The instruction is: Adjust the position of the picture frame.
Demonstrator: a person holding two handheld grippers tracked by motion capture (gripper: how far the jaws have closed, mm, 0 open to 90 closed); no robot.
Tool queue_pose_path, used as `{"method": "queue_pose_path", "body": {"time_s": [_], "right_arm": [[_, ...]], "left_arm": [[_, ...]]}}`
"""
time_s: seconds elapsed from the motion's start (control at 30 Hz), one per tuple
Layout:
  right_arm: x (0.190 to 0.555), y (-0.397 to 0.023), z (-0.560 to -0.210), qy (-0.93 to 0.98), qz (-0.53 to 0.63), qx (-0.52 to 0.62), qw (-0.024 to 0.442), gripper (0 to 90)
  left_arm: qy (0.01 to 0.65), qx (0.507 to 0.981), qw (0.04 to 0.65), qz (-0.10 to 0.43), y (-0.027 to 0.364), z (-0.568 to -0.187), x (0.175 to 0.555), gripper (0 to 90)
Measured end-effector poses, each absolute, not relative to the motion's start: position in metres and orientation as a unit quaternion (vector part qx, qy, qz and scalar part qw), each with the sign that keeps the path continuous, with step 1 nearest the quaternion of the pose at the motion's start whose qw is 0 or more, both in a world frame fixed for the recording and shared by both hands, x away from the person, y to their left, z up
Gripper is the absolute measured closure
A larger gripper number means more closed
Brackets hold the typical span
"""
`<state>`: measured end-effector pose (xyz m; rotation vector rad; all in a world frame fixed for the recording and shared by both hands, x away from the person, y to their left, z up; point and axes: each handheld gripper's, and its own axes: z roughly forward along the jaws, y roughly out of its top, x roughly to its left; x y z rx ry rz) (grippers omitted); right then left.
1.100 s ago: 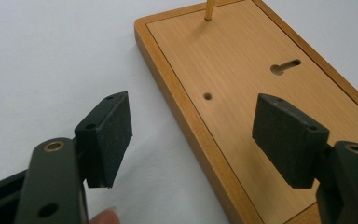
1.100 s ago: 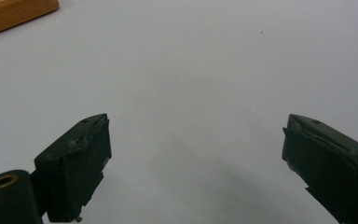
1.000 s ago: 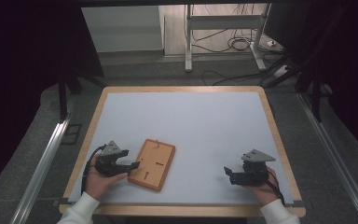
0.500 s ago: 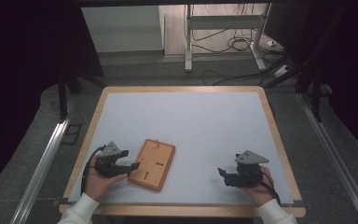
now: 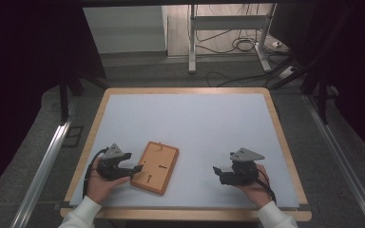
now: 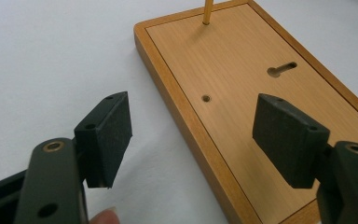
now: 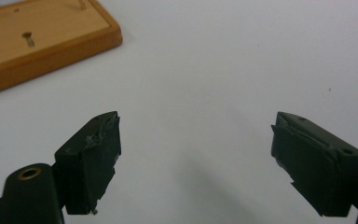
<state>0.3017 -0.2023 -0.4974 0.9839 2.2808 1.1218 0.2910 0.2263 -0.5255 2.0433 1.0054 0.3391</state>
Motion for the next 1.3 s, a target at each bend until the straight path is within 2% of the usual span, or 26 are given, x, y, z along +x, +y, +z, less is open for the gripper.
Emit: {"method": "queue_pose_path", "body": {"time_s": [0.33, 0.87, 1.3], "right_arm": [[0.311, -0.173, -0.486, 0.817, 0.419, 0.328, 0.220, 18.9], [0.328, -0.130, -0.479, 0.835, 0.420, 0.298, 0.191, 21.1], [0.344, -0.089, -0.492, 0.853, 0.412, 0.278, 0.159, 29.5]], "left_arm": [[0.399, 0.811, 0.406, 0.133, 0.226, -0.526, 0.291, 27.8], [0.399, 0.812, 0.404, 0.132, 0.227, -0.526, 0.291, 27.6], [0.401, 0.809, 0.409, 0.131, 0.229, -0.526, 0.290, 27.5]]}}
